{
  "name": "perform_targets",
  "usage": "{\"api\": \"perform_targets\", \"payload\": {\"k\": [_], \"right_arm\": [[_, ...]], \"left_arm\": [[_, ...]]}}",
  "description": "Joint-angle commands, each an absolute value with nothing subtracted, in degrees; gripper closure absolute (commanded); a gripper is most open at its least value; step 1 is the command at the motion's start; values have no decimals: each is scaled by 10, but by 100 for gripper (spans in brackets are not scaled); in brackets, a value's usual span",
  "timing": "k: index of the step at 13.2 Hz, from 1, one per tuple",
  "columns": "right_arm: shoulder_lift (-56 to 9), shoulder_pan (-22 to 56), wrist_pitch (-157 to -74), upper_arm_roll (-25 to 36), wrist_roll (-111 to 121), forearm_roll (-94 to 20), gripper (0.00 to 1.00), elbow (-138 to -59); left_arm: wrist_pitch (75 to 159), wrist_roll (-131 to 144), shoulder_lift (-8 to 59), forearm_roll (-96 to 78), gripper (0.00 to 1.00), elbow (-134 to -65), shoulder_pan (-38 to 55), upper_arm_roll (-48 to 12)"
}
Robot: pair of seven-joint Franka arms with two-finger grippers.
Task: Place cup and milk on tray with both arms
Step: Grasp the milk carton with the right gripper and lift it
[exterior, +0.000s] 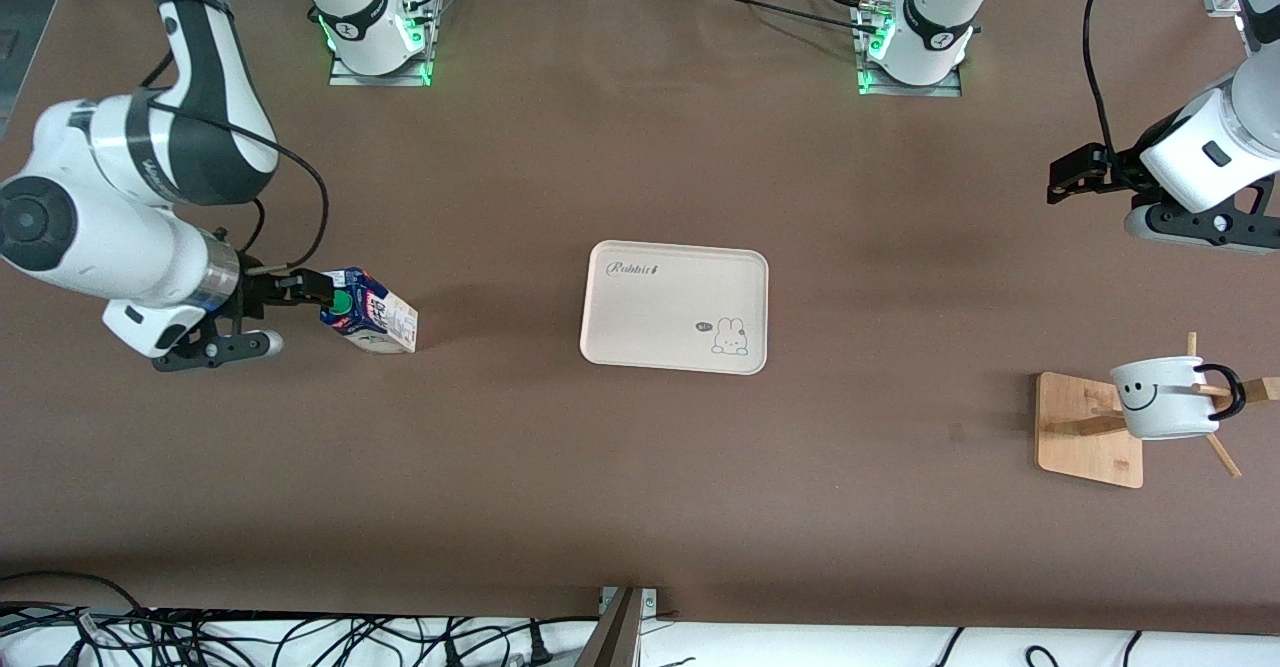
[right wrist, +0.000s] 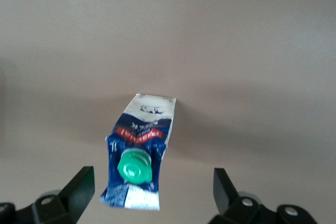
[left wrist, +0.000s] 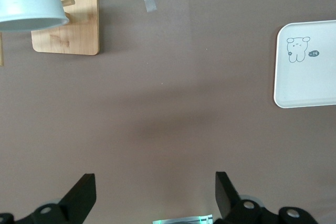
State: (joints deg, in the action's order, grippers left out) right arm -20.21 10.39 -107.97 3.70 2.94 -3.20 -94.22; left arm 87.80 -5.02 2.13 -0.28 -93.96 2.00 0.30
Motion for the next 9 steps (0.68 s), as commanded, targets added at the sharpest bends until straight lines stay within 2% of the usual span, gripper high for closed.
{"api": "perform_targets", "payload": {"k": [1,5,8,9], "right_arm": [[-194,118,-1126,36,-33,-40,0,-989],[-186,120,-1158,35,-47,-40,0,-1042],[-179,121,-1172,32,-47,-40,2,-1071],[-179,121,-1171,32,-47,-40,19,-1071]], "left_arm": [[864,-48,31,-10,0,-914,23,4],[874,1,37,-6,0,-911,25,3],[874,1,79,6,0,-848,30,0],[874,-2,84,4,0,-838,31,2]]}}
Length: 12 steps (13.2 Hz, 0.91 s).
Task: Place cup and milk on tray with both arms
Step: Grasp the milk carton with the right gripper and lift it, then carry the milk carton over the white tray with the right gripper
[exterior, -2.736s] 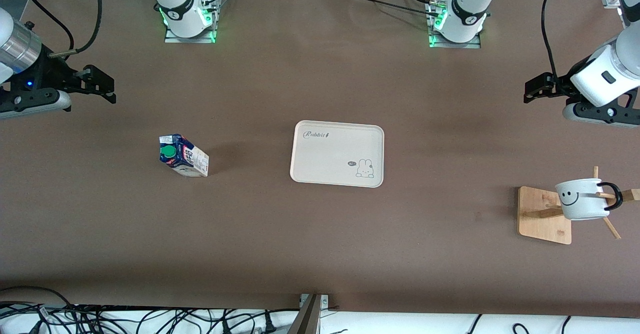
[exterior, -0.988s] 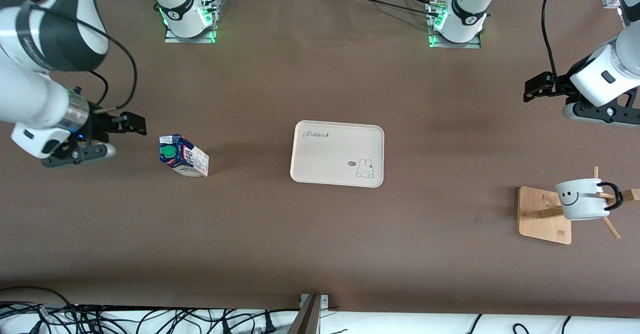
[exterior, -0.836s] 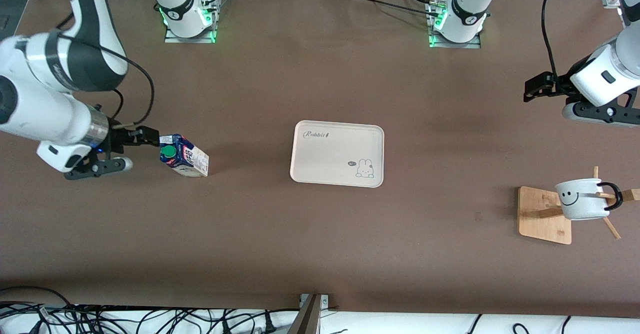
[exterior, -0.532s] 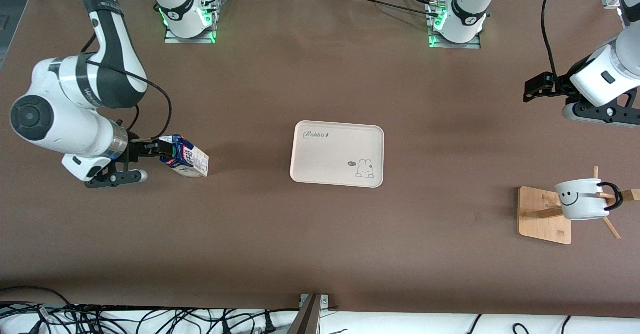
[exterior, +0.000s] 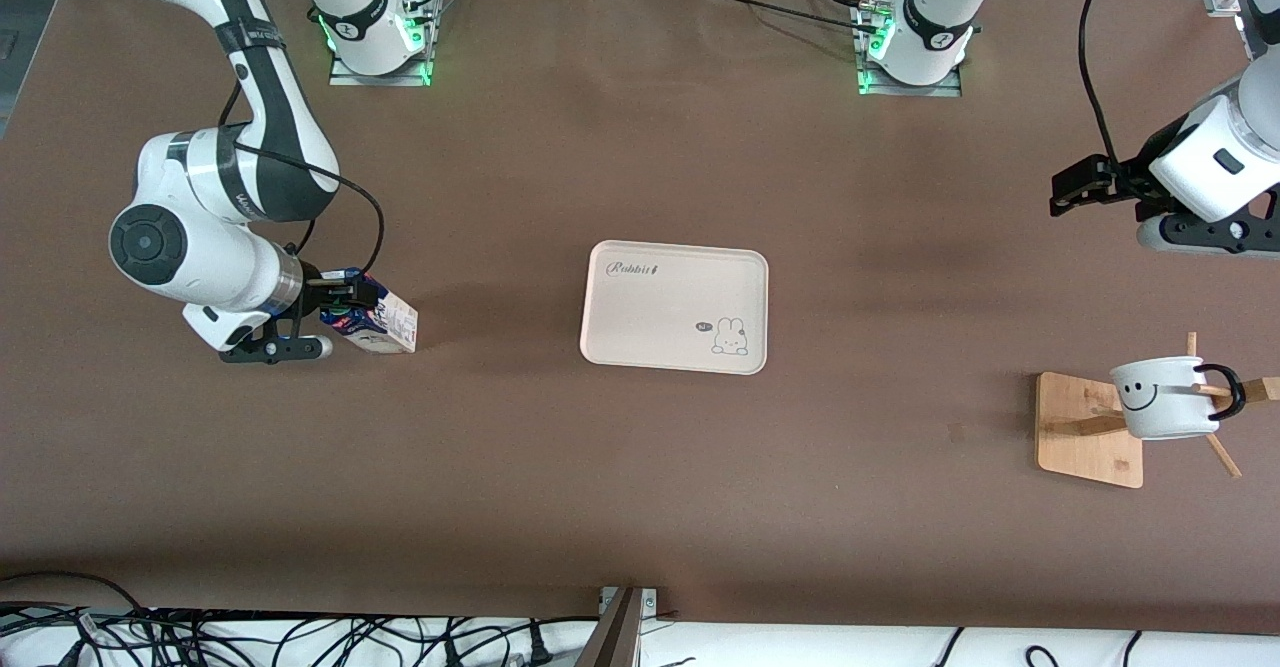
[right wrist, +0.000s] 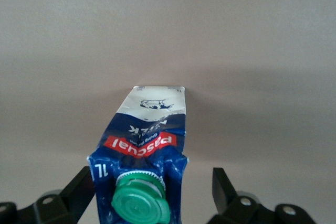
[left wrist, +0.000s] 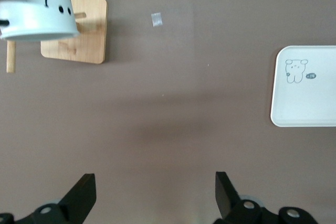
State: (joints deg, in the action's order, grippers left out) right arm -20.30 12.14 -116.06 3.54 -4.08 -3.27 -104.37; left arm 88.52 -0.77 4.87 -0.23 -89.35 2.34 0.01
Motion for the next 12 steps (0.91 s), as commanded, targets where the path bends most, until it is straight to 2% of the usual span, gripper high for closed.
{"api": "perform_targets", "payload": {"k": [1,2,4,8,12], "right_arm": [[-180,120,-1171,32,-47,-40,36,-1071],[-180,121,-1170,32,-47,-40,46,-1071],[-180,121,-1167,23,-54,-40,55,-1064],[-179,123,-1160,2,-65,-39,55,-1044],[-199,168,-1088,-32,-182,-40,55,-950]], "left_arm": [[868,0,84,2,0,-837,27,2],[867,3,86,3,0,-838,25,3],[868,6,92,-3,0,-836,25,3],[867,7,103,7,0,-831,32,0],[875,5,106,5,0,-833,24,3]]}}
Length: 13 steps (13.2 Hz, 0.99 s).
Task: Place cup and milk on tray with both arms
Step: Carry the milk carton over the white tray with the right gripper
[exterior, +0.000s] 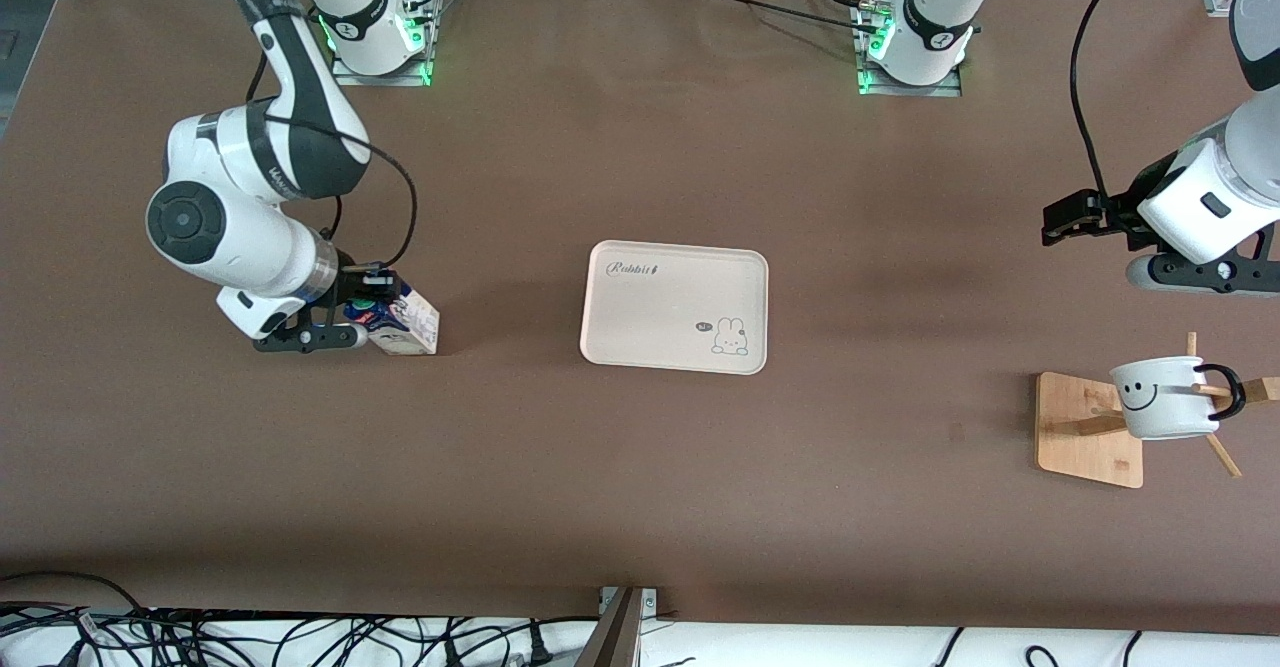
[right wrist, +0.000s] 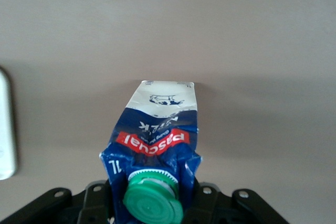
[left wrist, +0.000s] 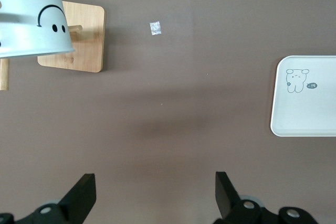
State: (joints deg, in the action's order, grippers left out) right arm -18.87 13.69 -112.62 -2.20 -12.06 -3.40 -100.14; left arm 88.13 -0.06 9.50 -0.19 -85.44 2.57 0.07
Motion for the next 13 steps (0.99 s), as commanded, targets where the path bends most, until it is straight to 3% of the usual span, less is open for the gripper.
{"api": "perform_targets", "payload": {"k": [1,7,13], "right_arm": [[-211,194,-1080,-33,-214,-40,55,-927],[-320,357,-1092,-33,-442,-39,54,-793],[-360,386,-1157,-33,-480,-37,52,-772]], "left_arm": [[888,6,109,5,0,-837,22,3],[910,9,108,6,0,-839,24,2],[933,9,109,6,0,-839,29,2]]}}
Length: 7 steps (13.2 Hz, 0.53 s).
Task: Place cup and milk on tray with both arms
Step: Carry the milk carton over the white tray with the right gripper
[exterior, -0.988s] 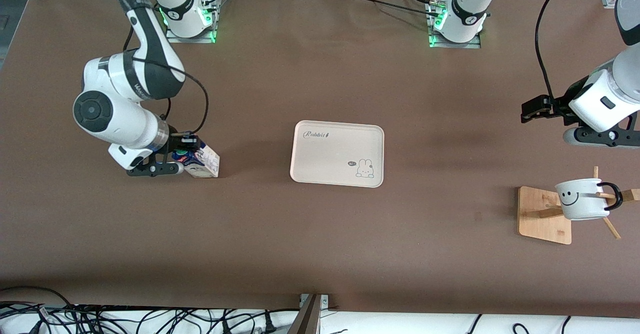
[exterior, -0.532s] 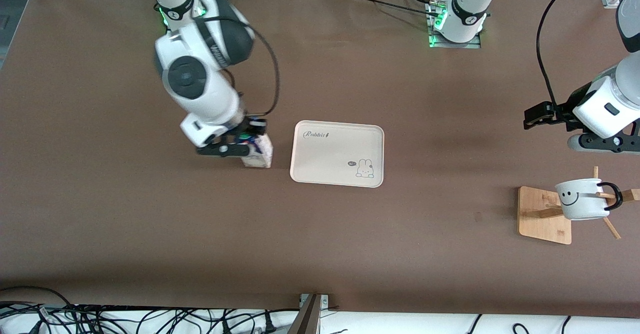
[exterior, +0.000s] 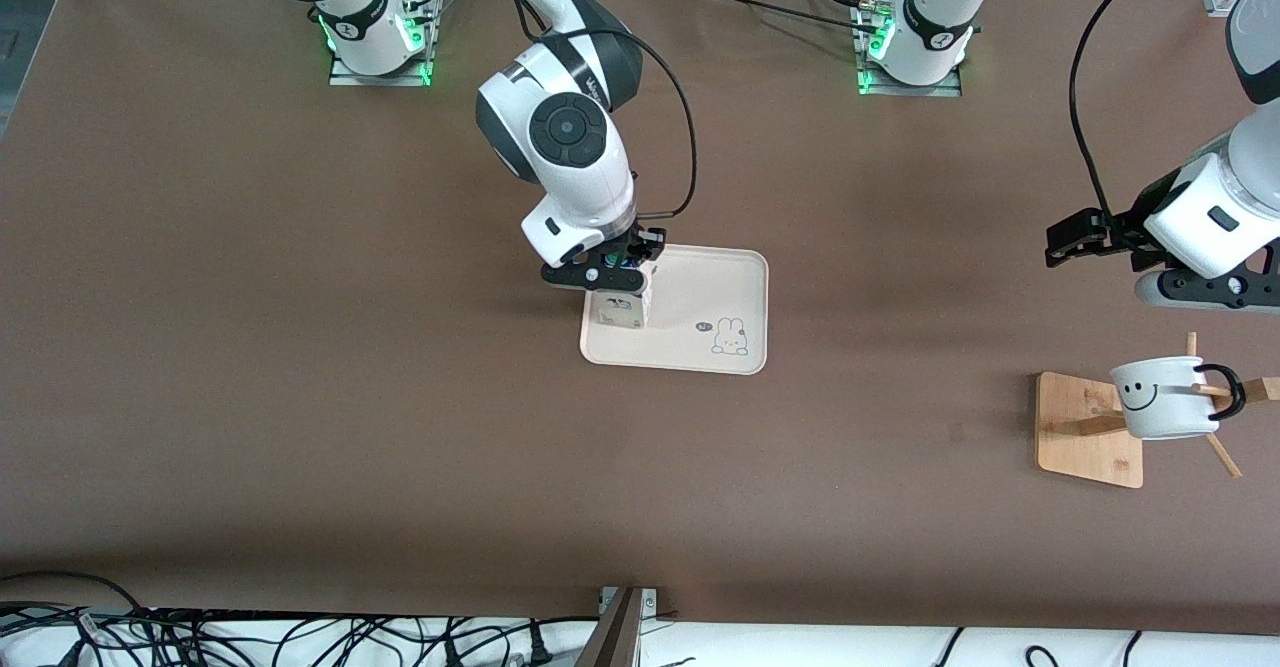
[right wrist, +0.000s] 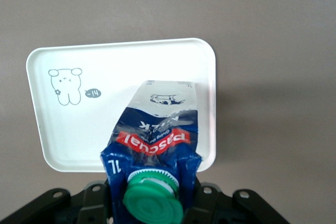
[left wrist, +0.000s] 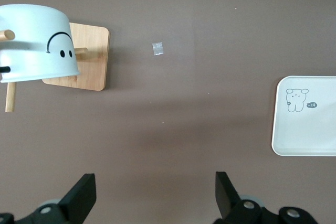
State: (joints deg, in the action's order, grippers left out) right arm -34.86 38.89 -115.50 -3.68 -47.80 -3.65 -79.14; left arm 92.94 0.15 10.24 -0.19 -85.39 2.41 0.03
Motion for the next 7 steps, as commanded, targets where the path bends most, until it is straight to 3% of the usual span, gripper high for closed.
{"api": "perform_targets", "payload": {"k": [1,6,7], "right_arm": [[-366,387,-1158,-33,-482,-36,52,-772],[-389,391,-1183,-33,-490,-32,49,-774],[-391,392,-1184,-33,-489,-31,40,-774]], "left_arm": [[934,9,109,6,0,-839,30,2],[928,10,109,5,0,-838,30,1],[928,10,109,5,0,-838,30,1]]}}
